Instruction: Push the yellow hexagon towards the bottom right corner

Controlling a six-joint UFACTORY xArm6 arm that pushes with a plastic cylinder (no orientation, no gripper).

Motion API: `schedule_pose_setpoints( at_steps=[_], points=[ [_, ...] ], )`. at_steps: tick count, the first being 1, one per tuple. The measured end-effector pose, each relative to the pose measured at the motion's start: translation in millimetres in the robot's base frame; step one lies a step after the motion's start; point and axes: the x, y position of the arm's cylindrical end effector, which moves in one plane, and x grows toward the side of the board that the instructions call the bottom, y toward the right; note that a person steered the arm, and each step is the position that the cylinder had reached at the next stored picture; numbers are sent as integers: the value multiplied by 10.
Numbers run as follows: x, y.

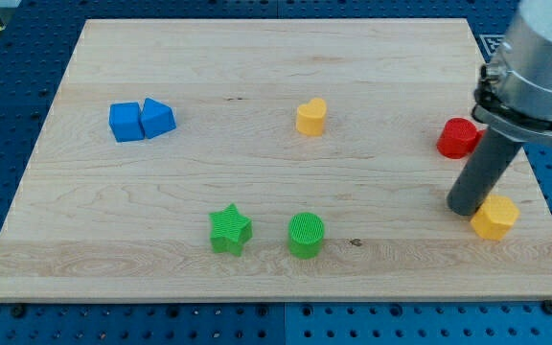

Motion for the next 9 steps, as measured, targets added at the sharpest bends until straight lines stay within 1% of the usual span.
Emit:
schedule_pose_setpoints(
  at_steps=[1,3,4,7,8,9],
  points=[
    [0,1],
    [124,280],
    [130,281],
    [27,367],
    [-96,375],
    [-147,536]
  ],
)
